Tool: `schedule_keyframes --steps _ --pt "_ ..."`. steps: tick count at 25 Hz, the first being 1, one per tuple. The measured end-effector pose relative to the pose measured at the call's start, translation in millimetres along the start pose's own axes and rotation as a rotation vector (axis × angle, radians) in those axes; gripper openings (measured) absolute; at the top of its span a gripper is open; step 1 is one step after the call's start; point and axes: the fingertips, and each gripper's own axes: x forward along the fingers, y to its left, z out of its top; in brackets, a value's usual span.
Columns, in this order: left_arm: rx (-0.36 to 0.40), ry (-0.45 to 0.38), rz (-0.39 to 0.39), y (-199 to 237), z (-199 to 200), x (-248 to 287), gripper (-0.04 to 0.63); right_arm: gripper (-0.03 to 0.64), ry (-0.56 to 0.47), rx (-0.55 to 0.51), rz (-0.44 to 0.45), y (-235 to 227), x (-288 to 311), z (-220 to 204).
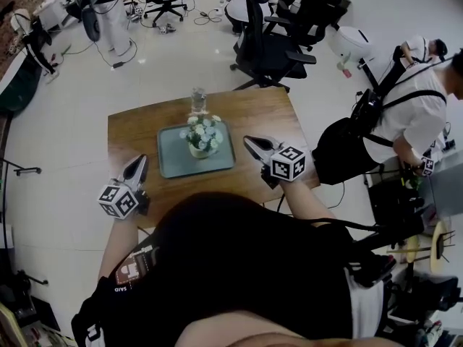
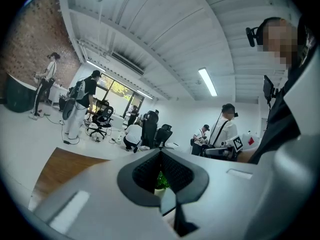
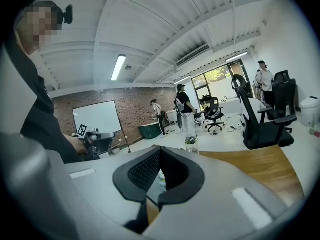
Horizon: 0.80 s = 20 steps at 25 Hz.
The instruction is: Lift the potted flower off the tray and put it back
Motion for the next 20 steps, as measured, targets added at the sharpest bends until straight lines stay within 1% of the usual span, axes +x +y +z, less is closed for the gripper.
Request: schedule_keyframes --steps 10,20 --pt "-0.009 0.016 0.018 -3 -15 -5 0.002 0.012 0.048 -0.007 0.025 -4 7 -16" --pt "-0.018 0.018 0.025 0 -13 -6 0.002 0.012 0.066 -0.028 0.053 0 17 -11"
